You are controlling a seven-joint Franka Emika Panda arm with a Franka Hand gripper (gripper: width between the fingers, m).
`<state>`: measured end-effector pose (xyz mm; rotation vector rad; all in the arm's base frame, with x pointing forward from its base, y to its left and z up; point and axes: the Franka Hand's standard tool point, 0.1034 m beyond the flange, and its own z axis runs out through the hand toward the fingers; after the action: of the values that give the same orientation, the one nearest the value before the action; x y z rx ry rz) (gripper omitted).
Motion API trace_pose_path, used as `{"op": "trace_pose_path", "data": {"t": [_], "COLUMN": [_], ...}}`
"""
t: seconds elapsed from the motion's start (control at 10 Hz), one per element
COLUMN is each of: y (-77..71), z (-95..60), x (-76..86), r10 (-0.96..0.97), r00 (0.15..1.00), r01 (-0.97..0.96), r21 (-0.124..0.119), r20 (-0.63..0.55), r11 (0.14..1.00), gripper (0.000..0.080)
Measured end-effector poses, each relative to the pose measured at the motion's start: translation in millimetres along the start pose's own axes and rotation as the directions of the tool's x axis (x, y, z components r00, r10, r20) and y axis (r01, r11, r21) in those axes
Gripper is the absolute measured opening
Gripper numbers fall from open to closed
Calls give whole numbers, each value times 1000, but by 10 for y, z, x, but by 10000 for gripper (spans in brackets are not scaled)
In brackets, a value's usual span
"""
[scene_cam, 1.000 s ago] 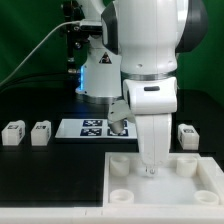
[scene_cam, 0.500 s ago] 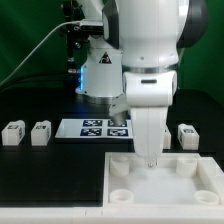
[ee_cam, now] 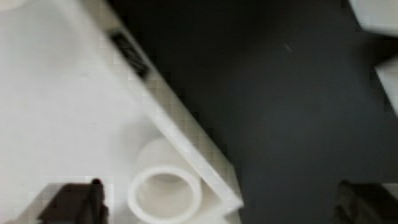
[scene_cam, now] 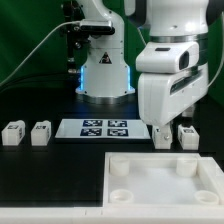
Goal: Assemble one leg
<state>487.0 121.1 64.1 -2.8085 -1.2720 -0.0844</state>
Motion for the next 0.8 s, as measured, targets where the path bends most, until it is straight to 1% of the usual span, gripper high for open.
{"op": "trace_pose_path", "data": {"t": [0.1,0.3,0.4,0.5,0.6,0.7,0.8], "y": [14,-4,-72,-233,-344,-426,-469], "z": [-4,4,26,78,100,132,163], "x": [2,7,31,64,92,99,82], "r10": [84,268,396,482,579,655,701], "r00": [996,963,918,876,815,755,713], "r01": [-84,-268,-396,-483,-579,-656,-702], "r21": [5,14,21,26,30,30,29], "r20": [-5,-5,-3,9,20,30,39], "r11": [996,963,918,875,815,755,712], "gripper": [648,648,648,648,648,648,648]}}
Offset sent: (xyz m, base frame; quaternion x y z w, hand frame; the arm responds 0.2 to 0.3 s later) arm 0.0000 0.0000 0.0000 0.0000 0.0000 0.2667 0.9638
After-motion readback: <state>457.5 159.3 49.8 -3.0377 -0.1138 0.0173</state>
